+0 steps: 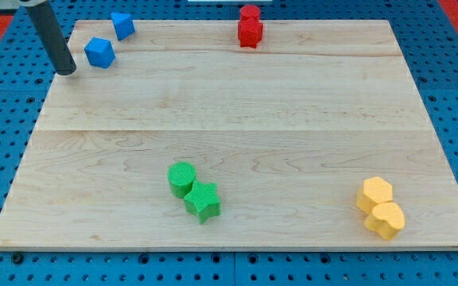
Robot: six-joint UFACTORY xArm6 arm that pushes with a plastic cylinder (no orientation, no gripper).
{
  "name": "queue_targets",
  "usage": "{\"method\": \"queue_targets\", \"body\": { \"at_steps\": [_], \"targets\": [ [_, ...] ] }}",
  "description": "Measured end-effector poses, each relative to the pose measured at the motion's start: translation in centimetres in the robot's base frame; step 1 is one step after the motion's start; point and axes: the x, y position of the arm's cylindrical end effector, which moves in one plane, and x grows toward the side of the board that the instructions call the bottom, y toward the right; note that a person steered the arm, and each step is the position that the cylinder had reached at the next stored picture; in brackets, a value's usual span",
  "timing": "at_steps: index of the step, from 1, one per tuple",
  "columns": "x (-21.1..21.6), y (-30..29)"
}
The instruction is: Move the blue cube below the blue triangle
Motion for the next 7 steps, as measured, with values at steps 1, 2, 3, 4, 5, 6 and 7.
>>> {"method": "queue_targets", "body": {
  "at_steps": [1, 2, 3, 4, 5, 6, 7],
  "targets": [
    [-2.3, 1.1],
    [-4.7, 2.2],
    [-2.6, 2.8],
    [-2.0, 3.4],
    [-4.5, 4.3],
    [-1.9, 3.8],
    [0.0, 8.7]
  ]
}}
